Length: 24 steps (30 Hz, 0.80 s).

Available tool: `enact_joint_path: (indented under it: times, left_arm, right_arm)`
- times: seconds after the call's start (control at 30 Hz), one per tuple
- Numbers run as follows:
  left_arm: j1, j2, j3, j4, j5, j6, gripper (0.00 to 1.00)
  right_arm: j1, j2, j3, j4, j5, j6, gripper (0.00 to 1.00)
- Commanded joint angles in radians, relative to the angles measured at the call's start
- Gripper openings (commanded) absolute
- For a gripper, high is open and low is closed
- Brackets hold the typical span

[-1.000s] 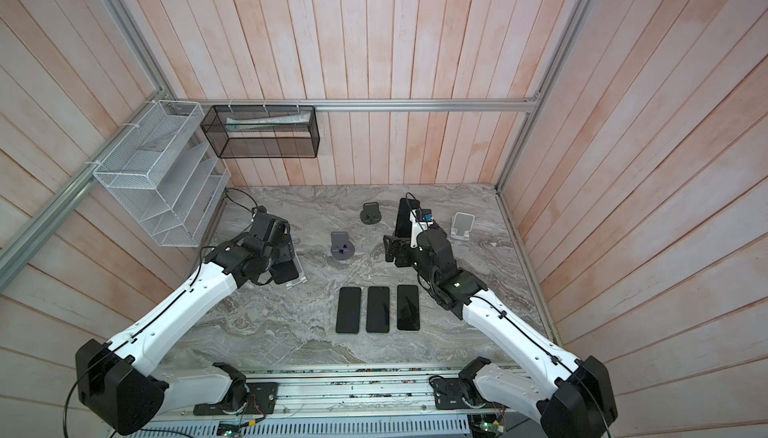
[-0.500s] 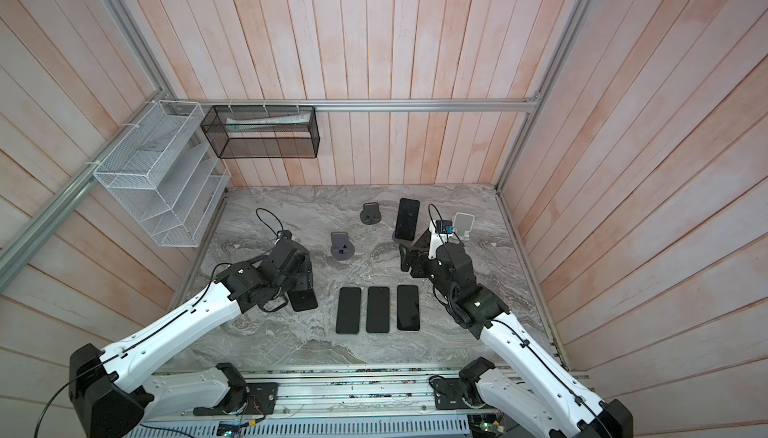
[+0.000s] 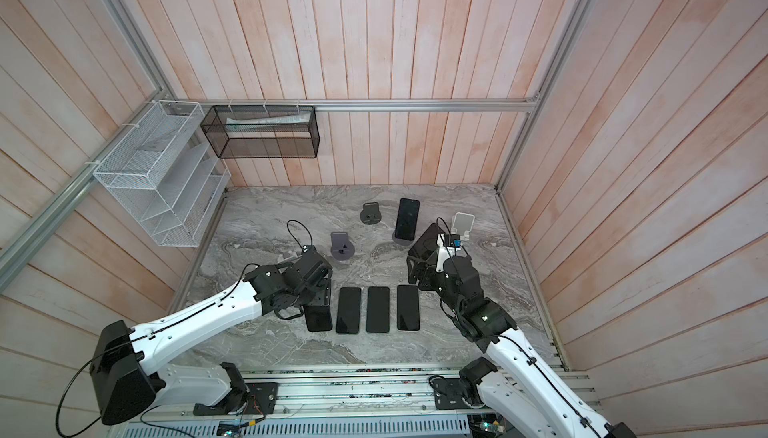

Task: Remove the phone from the phone stand
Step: 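Carry the blue-edged phone with the left gripper toward the flat phones nearer the robot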

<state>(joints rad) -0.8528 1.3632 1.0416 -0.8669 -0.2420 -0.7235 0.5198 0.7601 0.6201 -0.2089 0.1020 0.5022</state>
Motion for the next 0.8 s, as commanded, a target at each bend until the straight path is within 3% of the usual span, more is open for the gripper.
enact_joint_path:
  times: [0.0, 0.3, 0.77]
  left_arm:
    - [-0.011, 0.054, 0.003, 0.000, 0.044, 0.011, 0.59]
    - [-0.004, 0.118, -0.019, 0.036, 0.020, 0.048, 0.59]
    - [0.142, 0.190, 0.000, 0.099, 0.098, 0.245, 0.58]
  right_arm:
    - [-0.008, 0.018, -0.013, 0.017, -0.020, 0.001, 0.91]
    - [-0.019, 0.058, -0.017, 0.050, -0.022, -0.007, 0.91]
    - [-0.062, 0.102, 0.010, 0.054, -0.035, -0.036, 0.91]
